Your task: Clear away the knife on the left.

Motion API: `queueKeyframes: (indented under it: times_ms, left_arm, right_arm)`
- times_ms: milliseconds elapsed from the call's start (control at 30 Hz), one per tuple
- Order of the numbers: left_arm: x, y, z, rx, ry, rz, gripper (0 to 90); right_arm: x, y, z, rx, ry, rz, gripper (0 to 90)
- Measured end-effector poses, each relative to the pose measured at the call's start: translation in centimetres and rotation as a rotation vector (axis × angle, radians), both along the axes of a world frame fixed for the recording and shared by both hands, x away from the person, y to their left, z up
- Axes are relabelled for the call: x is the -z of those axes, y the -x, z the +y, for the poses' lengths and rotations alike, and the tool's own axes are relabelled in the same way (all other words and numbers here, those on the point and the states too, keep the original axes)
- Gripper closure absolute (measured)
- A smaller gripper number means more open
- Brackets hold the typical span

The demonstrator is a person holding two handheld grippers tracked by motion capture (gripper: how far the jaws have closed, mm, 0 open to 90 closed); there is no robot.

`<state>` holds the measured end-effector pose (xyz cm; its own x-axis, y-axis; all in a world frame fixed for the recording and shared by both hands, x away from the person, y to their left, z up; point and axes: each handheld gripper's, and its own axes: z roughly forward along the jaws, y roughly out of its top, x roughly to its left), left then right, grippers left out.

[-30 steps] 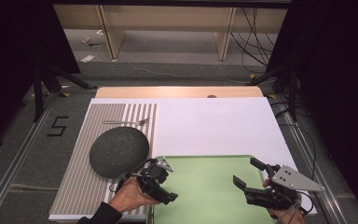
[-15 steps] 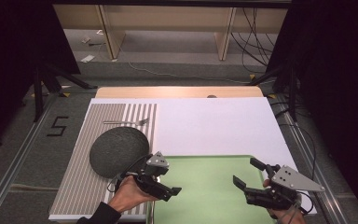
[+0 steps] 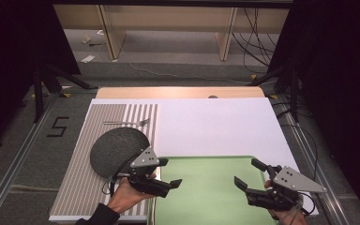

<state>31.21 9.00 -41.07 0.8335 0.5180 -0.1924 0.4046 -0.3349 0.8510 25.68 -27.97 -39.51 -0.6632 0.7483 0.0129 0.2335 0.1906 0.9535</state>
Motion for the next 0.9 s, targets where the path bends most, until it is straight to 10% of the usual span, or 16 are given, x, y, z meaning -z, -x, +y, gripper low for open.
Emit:
queueKeyframes:
  times_ms: [467,900]
  left_arm:
    - [-0.3,0.6,1.6,-0.045,0.100,-0.097,16.8]
    - [-0.2,1.1,2.5,-0.064,0.107,-0.115,16.7]
  right_arm:
    - [0.0,0.0,0.0,0.000,-0.003,-0.002,19.4]
    - [0.0,0.1,0.0,-0.002,-0.006,-0.004,19.4]
